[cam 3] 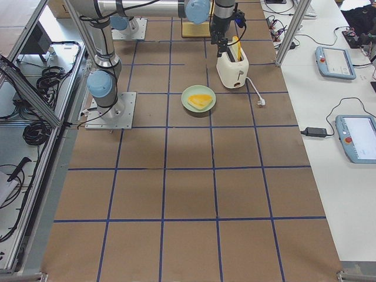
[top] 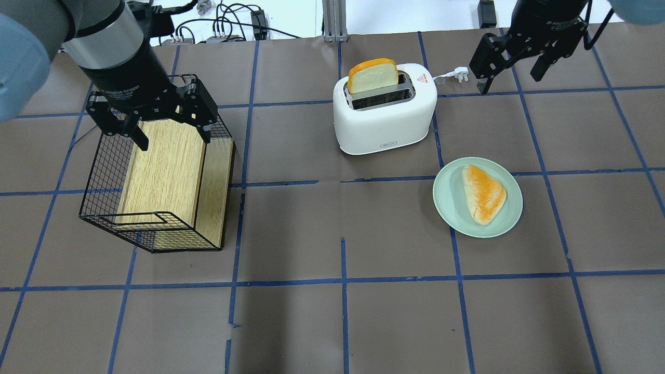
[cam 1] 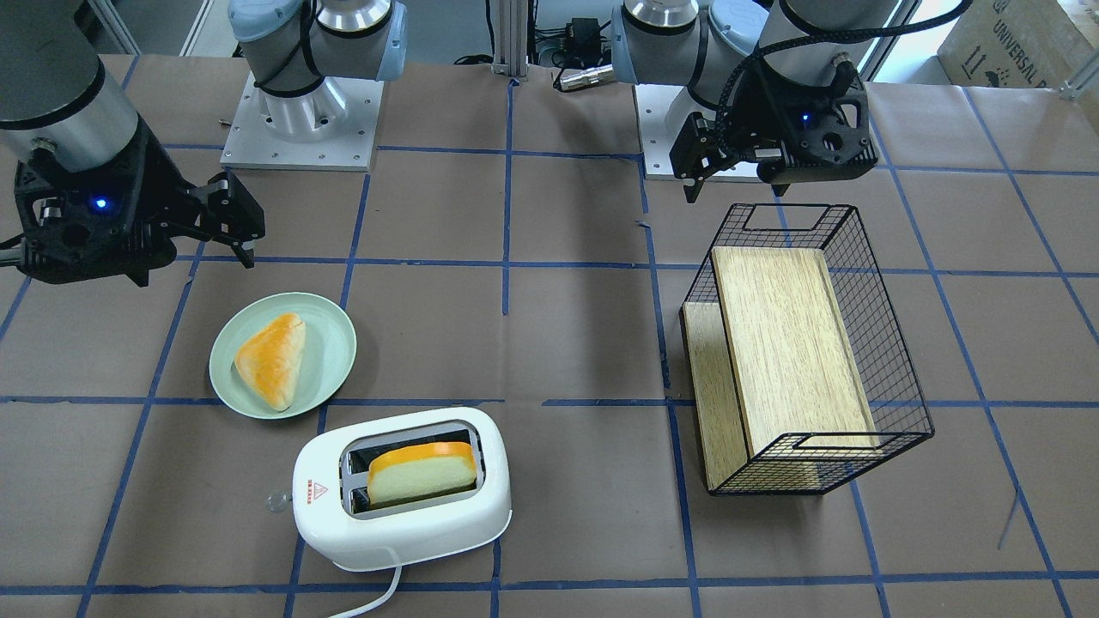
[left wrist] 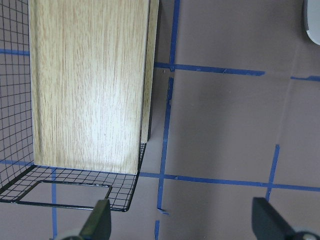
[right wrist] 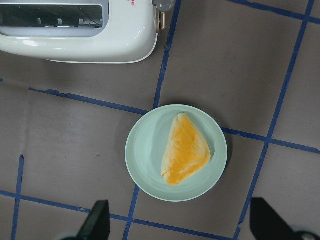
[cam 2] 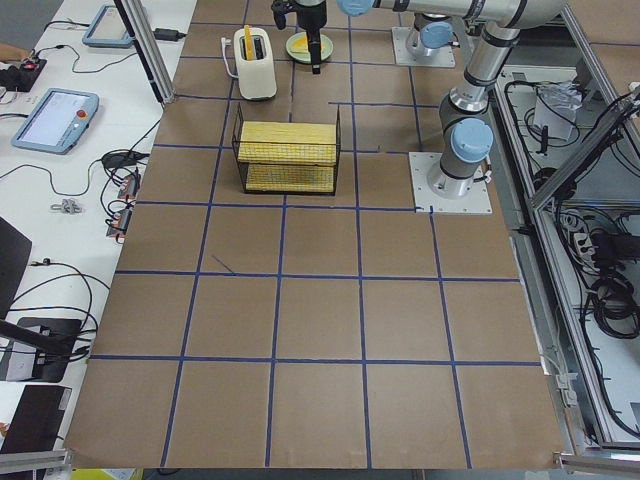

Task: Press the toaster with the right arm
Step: 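Move the right gripper toward the toaster's lever side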

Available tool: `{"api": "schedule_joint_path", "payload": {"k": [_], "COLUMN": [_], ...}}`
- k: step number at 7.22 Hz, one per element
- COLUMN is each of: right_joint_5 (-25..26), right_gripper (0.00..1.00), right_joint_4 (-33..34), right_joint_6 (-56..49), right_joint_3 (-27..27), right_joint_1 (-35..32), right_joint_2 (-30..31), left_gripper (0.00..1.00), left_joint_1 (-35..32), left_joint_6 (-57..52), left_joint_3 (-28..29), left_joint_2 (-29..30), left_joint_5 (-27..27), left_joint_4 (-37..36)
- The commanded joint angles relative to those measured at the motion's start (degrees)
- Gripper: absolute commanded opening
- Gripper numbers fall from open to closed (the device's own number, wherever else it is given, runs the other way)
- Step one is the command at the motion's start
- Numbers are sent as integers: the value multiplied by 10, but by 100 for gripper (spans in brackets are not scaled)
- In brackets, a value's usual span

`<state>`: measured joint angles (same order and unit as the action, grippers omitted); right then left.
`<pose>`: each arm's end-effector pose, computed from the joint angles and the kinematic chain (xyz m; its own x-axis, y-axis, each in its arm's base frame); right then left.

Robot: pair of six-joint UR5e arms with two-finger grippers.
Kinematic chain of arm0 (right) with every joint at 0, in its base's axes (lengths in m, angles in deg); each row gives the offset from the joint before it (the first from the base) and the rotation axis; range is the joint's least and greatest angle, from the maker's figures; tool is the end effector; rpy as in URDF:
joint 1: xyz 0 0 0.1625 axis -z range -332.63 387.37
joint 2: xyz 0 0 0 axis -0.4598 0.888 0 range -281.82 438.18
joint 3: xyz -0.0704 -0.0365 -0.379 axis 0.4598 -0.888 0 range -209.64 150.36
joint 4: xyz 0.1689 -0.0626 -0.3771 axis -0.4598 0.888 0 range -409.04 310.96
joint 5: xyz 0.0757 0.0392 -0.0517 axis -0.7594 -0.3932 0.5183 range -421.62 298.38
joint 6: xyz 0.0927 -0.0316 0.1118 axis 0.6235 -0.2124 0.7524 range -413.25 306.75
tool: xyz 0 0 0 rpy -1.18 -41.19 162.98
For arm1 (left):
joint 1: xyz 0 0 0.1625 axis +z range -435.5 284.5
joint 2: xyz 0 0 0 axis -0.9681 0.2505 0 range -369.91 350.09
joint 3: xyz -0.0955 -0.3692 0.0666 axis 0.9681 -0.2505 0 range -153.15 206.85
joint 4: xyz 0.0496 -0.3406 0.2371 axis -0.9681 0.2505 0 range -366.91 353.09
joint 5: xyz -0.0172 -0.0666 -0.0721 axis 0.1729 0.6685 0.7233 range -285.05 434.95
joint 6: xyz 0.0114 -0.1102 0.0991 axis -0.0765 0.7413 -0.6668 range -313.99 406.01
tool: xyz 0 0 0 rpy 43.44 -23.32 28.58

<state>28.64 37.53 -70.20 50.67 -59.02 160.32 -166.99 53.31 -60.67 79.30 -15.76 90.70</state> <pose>0.0982 -0.5517 0.4074 -0.9730 -0.2309 -0.0039 -0.2309 0.9726 0.0280 -0.1441 -0.4746 0.4164 -0.9948 -0.0998 -0.0218 -0.1011 0.9922 0.0734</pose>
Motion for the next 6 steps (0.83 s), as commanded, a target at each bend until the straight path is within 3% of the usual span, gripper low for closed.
{"api": "schedule_joint_path", "payload": {"k": [1, 5, 6], "right_joint_5": [-1, 1, -1], "right_gripper": [100, 100, 93], "right_joint_4": [-1, -18, -13], "right_joint_6": [-1, 14, 10], "right_joint_3": [19, 17, 17], "right_joint_1": [-2, 1, 1], "right_joint_2": [21, 33, 31], "left_gripper": [100, 100, 100], "left_joint_1": [0, 0, 0], "left_joint_6": [0, 0, 0], "left_joint_3": [0, 0, 0], "left_joint_2": [0, 0, 0], "left_joint_5": [0, 0, 0], "left_joint_4": [0, 0, 0]}}
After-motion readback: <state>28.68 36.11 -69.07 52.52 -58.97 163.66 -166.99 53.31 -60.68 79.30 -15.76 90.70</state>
